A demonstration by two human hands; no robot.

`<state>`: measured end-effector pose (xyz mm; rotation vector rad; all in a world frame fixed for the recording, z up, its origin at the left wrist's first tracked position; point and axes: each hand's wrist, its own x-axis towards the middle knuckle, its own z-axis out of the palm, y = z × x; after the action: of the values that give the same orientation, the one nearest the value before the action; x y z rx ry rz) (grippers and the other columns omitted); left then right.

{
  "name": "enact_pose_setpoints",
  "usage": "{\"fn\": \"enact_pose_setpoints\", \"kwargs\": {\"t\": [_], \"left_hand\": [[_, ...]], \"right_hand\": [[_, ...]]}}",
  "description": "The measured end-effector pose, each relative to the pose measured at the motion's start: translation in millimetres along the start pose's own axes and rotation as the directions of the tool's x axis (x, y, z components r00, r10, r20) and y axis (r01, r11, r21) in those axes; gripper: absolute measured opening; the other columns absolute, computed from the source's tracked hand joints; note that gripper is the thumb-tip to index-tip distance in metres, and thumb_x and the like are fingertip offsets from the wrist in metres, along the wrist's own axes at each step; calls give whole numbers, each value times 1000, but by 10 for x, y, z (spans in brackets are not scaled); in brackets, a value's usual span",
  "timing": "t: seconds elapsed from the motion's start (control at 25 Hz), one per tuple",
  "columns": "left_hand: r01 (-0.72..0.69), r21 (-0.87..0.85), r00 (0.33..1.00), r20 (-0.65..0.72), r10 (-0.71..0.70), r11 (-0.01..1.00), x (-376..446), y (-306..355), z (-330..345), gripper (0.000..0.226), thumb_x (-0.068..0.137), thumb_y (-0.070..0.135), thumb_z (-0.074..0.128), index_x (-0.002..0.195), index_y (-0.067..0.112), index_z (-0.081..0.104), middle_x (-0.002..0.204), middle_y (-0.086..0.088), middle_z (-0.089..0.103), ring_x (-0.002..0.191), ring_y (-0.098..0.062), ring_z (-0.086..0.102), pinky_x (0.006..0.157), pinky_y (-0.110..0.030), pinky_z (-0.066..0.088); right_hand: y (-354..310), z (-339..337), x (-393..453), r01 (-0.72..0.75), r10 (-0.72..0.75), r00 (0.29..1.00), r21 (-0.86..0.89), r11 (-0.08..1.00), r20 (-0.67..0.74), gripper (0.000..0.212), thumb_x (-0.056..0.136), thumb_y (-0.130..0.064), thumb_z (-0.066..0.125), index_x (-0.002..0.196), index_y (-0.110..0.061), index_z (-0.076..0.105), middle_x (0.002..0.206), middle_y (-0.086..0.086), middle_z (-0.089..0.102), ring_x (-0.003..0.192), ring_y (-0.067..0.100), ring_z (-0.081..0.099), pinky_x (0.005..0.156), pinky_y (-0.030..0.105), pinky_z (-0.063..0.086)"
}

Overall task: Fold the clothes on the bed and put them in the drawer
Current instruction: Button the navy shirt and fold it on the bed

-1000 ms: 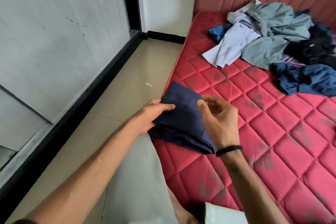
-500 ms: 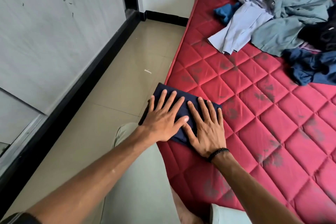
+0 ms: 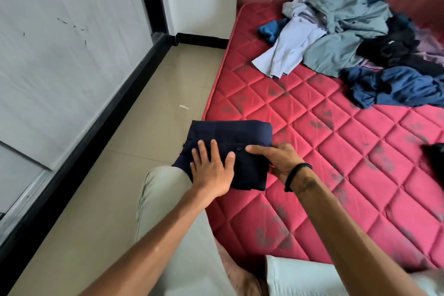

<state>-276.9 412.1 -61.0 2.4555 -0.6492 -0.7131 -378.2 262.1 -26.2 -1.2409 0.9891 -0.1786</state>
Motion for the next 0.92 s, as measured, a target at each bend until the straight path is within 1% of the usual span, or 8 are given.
{"fn": "enact_pose_setpoints", "kwargs": {"t": [0.16,0.24,0.36,0.48,0.6,0.72,0.84,0.92], "left_hand": [[232,-845,969,157,-192,481,-540,205,-546,75,86,85,46,140,34,54,140,1,60,127,-22,58,111,-51,44],[357,-921,934,357,-30,155,-742,261,-719,74,87,78,54,132,20,64,135,-17,65,125,-40,61,106,-62,47],[481,-869,817,493,299,119,-997,579,-612,76,98,61,53,138,-3,59,145,-28,54,138,-41,50,119,-53,36],[523,-815,764,578,288,248,-1093,1032,-43,47,91,28,67,129,2,69,134,-23,65,133,-40,56,112,-49,47],[538,-710,631,696,342,454,-1307,1670,456,43,87,24,65,122,1,73,125,-20,70,111,-36,69,99,-42,56],[554,-558,409,829,381,618,-1621,2382,936,34,90,25,55,100,4,79,101,-16,77,82,-30,75,74,-35,62],[497,-418,200,908,368,760,-2027,3002,1498,35,94,24,51,97,5,80,98,-14,78,83,-29,75,83,-36,60],[426,-384,110,921,375,819,-2198,3340,1909,33,95,25,54,108,5,77,108,-14,76,92,-29,73,99,-40,53]], "right_hand": [[-277,-75,-571,550,-573,807,-540,638,144,33,68,-42,82,83,-16,70,74,-5,71,69,13,66,63,39,54],[-354,-173,-1039,730,-714,596,-618,292,368,21,69,-35,79,82,-25,64,75,-12,63,71,10,54,62,33,42],[-271,-471,-1746,736,-613,484,-670,-103,625,34,72,-30,77,105,-31,70,101,-15,60,92,15,53,75,39,46],[-90,-1070,-2263,668,-645,606,-738,94,466,49,75,-67,75,108,-31,74,105,-19,64,95,6,59,80,37,52],[160,-1832,-2628,359,-756,625,-788,500,-195,62,73,-76,72,114,-30,72,111,-14,67,100,7,65,87,34,55],[529,-2656,-2948,67,-224,647,-238,969,-729,94,57,-78,82,133,-27,60,127,-1,64,106,17,69,94,40,56],[929,-3223,-3387,102,146,886,493,864,-440,74,76,-59,84,133,-14,67,133,9,68,124,30,64,111,55,47],[1114,-3475,-3635,215,125,868,592,777,-481,55,90,-34,74,134,-4,64,133,18,67,117,30,68,104,49,53]]}}
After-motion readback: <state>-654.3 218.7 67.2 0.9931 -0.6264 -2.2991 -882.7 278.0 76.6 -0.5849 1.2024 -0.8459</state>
